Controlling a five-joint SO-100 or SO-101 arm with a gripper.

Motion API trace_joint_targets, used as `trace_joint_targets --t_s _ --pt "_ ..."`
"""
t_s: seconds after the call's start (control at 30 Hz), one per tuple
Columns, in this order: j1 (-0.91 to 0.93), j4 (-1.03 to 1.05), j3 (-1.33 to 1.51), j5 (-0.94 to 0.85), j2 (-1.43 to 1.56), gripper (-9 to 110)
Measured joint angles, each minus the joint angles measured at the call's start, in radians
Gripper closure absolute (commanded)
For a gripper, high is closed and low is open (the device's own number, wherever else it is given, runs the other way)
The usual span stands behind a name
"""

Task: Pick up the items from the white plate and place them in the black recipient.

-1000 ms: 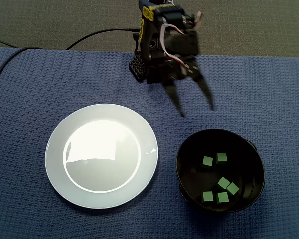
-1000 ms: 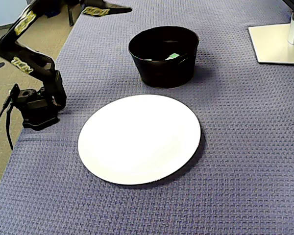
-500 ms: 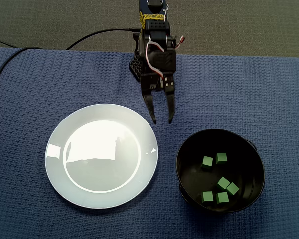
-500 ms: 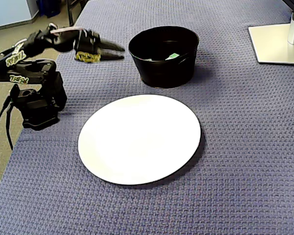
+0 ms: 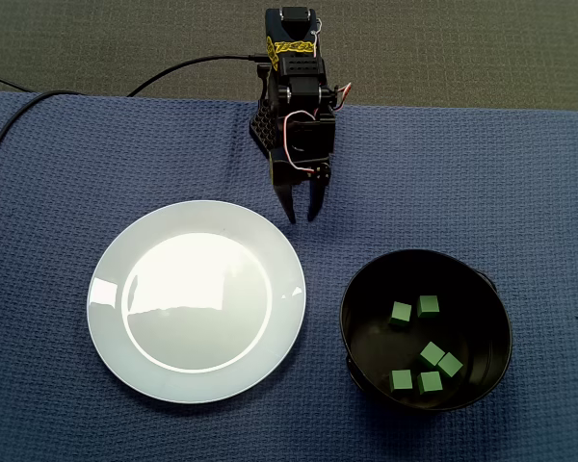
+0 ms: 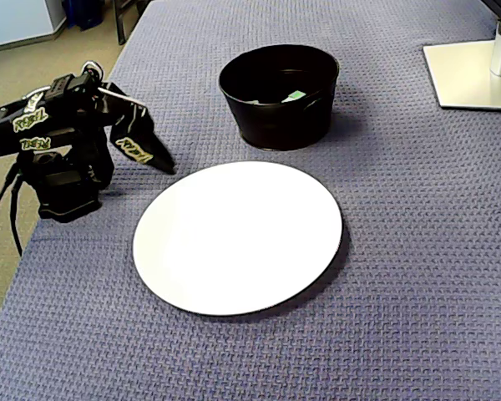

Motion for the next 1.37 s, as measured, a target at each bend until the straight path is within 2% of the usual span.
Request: trace_joint_targets --t_s 0.1,0.2,1.37 --pt "-0.014 0.146 0.000 -0.028 0.008 101" --pt "-0.005 0.204 -0.021 -0.029 0.017 101" --pt "-0.020 0.209 -0.021 0.000 0.018 101"
